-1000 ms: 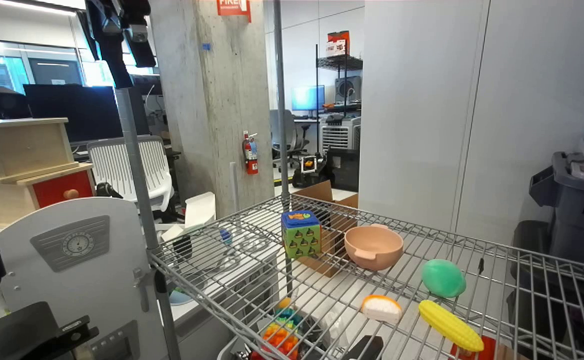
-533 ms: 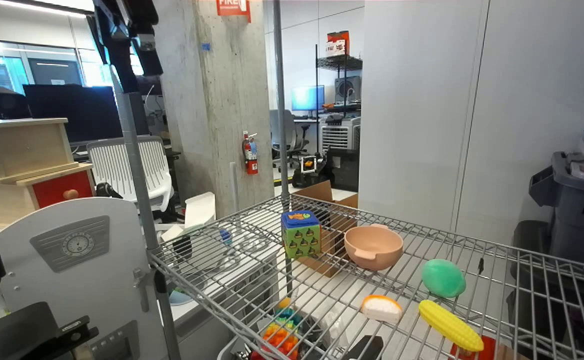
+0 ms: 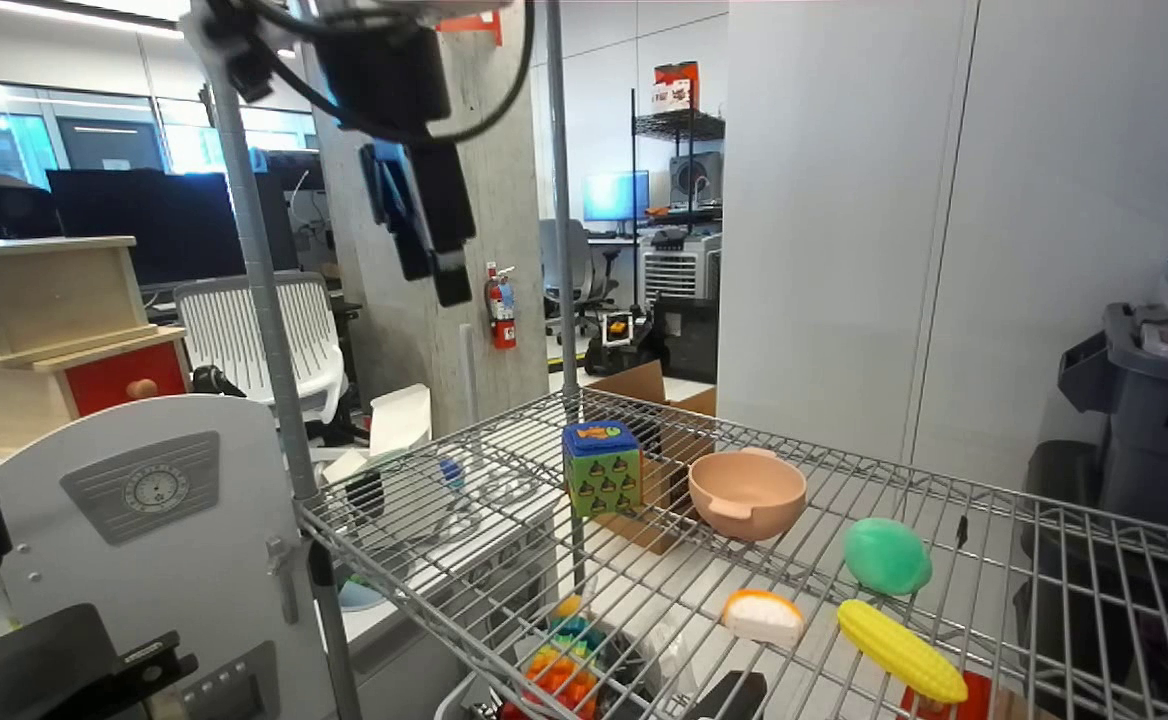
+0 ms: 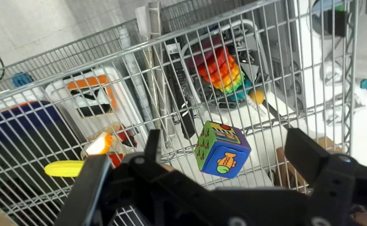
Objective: Move the toy box closer to you
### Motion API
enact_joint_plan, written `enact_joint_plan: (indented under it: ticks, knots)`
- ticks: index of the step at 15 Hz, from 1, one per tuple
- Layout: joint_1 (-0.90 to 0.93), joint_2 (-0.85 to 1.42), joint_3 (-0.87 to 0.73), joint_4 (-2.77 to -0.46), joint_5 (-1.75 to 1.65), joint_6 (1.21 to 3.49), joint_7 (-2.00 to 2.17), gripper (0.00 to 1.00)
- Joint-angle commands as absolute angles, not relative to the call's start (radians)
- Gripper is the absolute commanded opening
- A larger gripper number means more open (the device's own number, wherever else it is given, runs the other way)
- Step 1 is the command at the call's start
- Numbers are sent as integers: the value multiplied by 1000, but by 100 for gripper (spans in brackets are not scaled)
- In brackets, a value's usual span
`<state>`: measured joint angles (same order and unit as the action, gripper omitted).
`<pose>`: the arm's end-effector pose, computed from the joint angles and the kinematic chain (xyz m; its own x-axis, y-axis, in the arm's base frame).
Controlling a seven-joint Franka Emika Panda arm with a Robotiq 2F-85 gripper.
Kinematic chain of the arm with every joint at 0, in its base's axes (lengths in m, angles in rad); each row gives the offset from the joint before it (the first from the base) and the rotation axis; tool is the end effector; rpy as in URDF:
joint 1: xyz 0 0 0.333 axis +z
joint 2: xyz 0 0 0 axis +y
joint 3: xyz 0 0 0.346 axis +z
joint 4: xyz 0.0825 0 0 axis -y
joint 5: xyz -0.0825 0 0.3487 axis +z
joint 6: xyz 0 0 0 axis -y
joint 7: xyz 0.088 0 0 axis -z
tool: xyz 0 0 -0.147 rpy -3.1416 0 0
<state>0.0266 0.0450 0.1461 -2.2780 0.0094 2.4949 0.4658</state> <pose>0.5131 0.0894 0.3674 0.9427 -0.2994 0.1472 -0.2888 -0.9532 -0.0890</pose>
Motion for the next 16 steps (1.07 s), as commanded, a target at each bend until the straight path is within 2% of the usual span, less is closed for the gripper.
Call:
enact_joint_plan:
  ticks: [1, 6, 16]
  knots:
    - [47, 253, 94, -2170, 77, 2672, 513, 100]
    - [91, 500, 33, -1978, 144, 2827, 553, 100]
    - [296, 921, -124, -1527, 103, 2721, 733, 100]
